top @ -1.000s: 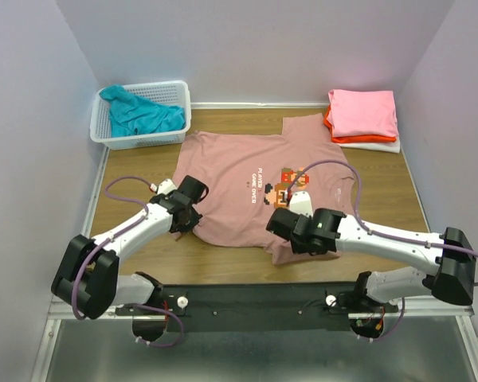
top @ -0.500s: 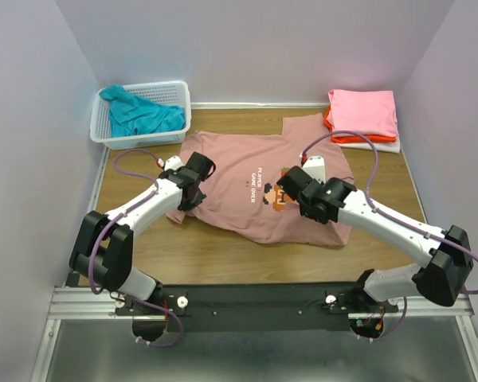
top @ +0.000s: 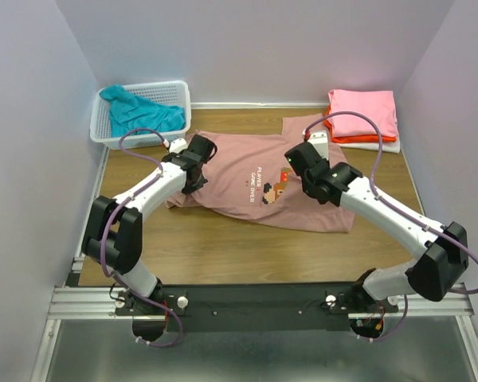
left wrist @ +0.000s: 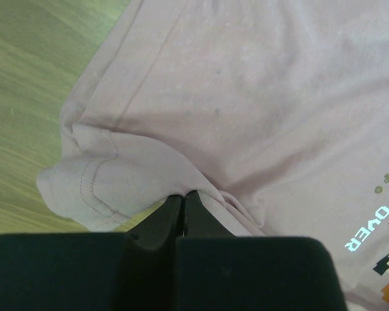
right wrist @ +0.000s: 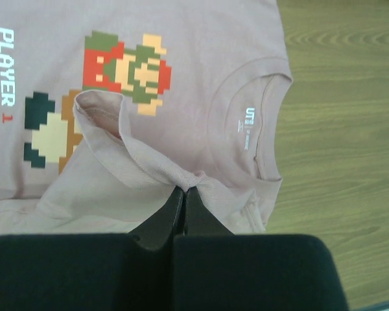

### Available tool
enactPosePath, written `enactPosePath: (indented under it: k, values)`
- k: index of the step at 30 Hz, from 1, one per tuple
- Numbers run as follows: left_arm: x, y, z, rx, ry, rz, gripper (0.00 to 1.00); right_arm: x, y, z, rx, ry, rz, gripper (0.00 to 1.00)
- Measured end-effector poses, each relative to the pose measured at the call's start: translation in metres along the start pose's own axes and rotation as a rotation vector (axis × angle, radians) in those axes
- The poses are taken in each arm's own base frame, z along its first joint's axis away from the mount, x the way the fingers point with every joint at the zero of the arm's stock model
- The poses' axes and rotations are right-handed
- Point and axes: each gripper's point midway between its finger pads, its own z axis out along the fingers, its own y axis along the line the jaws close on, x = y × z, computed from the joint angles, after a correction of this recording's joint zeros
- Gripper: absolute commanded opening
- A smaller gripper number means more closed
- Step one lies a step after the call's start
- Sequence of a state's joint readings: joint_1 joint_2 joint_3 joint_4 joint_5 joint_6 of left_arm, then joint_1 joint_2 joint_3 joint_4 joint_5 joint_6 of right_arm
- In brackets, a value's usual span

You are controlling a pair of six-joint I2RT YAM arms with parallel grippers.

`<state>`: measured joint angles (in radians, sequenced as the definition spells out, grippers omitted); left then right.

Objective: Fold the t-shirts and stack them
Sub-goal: Fold the tshirt

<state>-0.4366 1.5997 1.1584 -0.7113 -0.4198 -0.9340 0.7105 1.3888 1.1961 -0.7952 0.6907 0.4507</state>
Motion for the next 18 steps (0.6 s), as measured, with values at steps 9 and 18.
enactPosePath:
  k: [9,18]
  values:
    - [-0.025,-0.008,0.01,-0.001,-0.022,0.036,0.0,-0.031,-0.01,0.011,0.017,-0.054,0.0,0.0]
    - [-0.046,-0.03,0.036,-0.004,-0.032,0.105,0.04,-0.045,-0.014,0.042,0.037,-0.051,0.008,0.0]
